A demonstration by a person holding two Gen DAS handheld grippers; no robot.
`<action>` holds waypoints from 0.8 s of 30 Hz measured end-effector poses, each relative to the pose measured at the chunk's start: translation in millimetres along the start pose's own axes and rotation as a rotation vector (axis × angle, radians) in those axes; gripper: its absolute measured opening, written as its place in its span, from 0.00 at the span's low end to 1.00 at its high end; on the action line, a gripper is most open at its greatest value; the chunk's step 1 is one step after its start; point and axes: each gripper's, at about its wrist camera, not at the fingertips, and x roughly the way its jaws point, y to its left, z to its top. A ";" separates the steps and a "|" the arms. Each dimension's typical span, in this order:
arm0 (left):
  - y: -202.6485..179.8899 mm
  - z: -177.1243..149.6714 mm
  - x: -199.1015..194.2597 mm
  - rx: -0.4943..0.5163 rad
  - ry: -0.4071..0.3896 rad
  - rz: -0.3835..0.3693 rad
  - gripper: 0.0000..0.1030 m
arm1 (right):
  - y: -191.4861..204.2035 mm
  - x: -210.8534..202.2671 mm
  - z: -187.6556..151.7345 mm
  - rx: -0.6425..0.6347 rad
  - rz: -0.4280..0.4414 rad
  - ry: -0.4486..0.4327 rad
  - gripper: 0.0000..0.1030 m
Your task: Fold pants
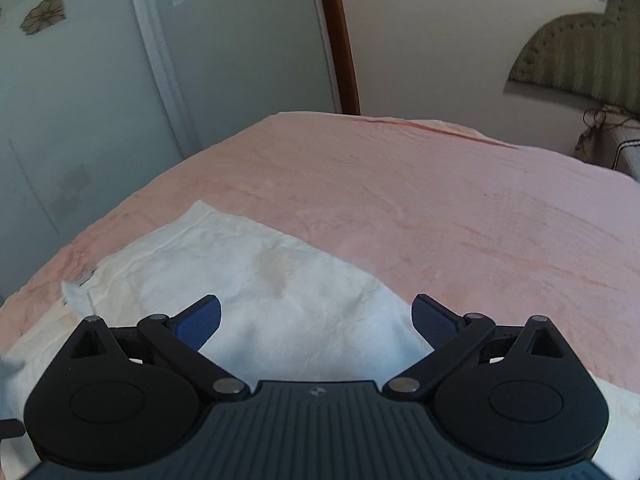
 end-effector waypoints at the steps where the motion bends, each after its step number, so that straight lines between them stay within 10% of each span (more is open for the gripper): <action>1: 1.5 4.3 4.0 -0.004 0.004 -0.001 0.97 | -7.3 10.1 4.4 0.015 0.013 0.008 0.99; 5: 5.0 19.9 22.1 -0.012 0.021 0.005 0.97 | -29.1 51.6 15.6 0.080 0.095 0.083 0.89; 13: 9.4 47.9 51.6 -0.066 0.056 0.016 0.97 | -14.2 57.4 15.5 -0.091 0.115 0.085 0.23; 18: 30.0 57.0 40.0 -0.224 -0.027 -0.040 0.96 | 60.7 -3.1 -9.1 -0.459 0.016 -0.078 0.16; 24: 74.6 49.4 17.6 -0.564 -0.146 -0.310 0.97 | 165.0 -81.1 -99.7 -0.948 0.012 -0.130 0.15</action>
